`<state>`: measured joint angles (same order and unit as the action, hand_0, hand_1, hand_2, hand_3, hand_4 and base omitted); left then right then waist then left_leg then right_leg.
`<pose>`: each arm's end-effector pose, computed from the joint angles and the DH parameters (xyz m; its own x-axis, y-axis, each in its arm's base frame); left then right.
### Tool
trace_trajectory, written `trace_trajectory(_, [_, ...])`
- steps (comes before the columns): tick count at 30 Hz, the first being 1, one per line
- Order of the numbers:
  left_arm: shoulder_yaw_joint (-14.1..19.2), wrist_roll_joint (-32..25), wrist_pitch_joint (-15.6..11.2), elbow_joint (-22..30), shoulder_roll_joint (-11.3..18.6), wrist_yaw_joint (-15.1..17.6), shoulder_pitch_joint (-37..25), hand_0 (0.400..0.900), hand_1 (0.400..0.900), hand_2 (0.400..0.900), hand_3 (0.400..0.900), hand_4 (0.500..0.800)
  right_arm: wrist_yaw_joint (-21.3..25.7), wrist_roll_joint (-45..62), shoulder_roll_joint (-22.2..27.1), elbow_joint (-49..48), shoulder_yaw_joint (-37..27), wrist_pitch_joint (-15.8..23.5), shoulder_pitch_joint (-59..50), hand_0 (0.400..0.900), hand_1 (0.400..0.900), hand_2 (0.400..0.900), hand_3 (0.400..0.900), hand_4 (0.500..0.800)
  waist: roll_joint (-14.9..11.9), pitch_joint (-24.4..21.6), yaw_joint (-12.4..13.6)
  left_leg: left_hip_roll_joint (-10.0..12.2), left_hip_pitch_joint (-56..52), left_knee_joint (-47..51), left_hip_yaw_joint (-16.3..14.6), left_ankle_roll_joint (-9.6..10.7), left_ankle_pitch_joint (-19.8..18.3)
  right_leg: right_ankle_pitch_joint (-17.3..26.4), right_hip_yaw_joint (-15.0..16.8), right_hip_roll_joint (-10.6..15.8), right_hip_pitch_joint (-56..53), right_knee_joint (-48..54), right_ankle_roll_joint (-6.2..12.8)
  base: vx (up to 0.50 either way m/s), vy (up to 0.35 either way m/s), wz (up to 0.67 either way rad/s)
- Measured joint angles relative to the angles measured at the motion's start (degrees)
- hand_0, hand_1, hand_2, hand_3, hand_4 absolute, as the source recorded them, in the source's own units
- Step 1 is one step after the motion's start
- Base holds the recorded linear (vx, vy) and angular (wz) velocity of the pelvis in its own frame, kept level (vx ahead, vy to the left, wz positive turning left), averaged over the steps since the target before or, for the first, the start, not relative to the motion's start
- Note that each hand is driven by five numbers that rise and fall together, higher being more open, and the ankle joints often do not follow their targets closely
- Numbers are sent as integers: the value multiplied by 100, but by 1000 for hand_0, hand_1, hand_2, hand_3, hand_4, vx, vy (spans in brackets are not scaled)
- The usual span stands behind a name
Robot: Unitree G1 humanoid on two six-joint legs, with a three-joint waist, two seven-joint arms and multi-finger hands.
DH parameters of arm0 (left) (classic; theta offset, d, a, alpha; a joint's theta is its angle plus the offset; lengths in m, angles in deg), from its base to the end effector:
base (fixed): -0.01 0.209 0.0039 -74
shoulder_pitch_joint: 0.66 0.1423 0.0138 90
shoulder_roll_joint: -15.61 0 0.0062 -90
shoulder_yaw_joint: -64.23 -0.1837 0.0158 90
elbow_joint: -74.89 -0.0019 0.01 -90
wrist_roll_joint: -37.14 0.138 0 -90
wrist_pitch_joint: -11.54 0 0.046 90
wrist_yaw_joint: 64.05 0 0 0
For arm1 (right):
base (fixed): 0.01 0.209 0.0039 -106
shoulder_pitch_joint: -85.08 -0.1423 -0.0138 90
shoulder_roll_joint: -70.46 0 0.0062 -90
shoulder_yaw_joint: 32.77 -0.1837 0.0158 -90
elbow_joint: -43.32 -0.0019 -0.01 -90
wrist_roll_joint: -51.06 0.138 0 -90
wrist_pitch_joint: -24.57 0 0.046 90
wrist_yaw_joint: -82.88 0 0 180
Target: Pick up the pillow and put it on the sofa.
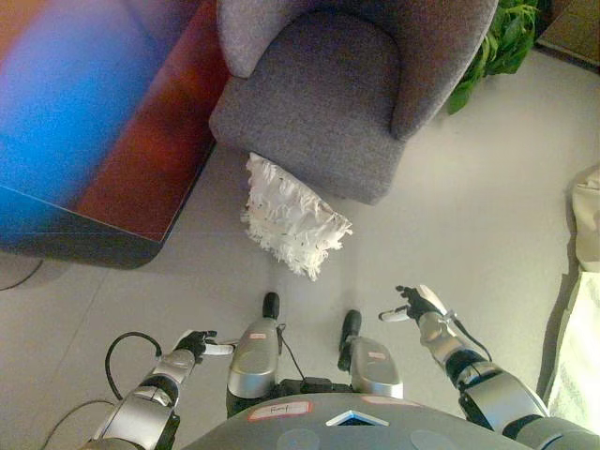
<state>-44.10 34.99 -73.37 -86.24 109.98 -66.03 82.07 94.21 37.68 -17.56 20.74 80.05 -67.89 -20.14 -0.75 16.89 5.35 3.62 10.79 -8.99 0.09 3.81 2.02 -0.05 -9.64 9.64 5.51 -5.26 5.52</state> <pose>0.1104 0.2529 -0.0985 0.3371 0.2237 -0.9145 0.2826 0.9025 0.3250 0.1697 -0.2226 -0.0818 0.6500 -0.2747 -0.7086 -0.4037 0.6652 -0.6282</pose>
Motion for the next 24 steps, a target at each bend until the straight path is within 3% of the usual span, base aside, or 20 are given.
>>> trace_trajectory(4, [-84, -15, -8, 8, -7, -40, -186, 900, 900, 900, 900, 800, 102, 174, 32, 0, 33, -108, -226, 900, 900, 900, 900, 800, 52, 79, 92, 51, 299, -144, 21, 14, 1, 29, 7, -54, 258, -43, -57, 9, -20, 8])
trace_trajectory(6, [-124, -47, -35, 20, -24, -110, -338, 900, 900, 900, 900, 800, 104, 391, 96, -5, 63, -266, -451, 900, 900, 900, 900, 800, 187, 282, 265, 84, 421, -238, 111, 22, 0, 49, -43, -93, 306, -43, -79, 16, -36, 24])
trace_trajectory(10, [-133, -104, -141, 19, -12, -193, -356, 900, 900, 900, 900, 800, 80, 659, 304, 5, 73, -432, -882, 900, 900, 900, 900, 800, 394, 416, 299, 72, 742, -479, 240, 50, -23, 28, -170, -84, 492, -189, -100, -17, 6, 13])
trace_trajectory(18, [-245, -336, -221, 18, 54, -339, -403, 900, 900, 900, 900, 800, -29, 1258, 1030, 17, 114, -619, -2289, 900, 900, 900, 900, 800, 571, 947, 609, -39, 1801, -1900, 320, 40, -472, -848, 19, 169, 1885, -2383, -167, -23, 42, 4])
trace_trajectory(24, [-270, -553, -211, 111, 104, -360, -358, 900, 900, 900, 900, 800, -216, 1620, 1284, 65, 114, -687, -2940, 900, 900, 900, 900, 800, 605, 1059, 608, -186, 2682, -2947, 395, -21, -786, -1273, 145, 359, 2832, -3679, -198, -50, 45, 5])
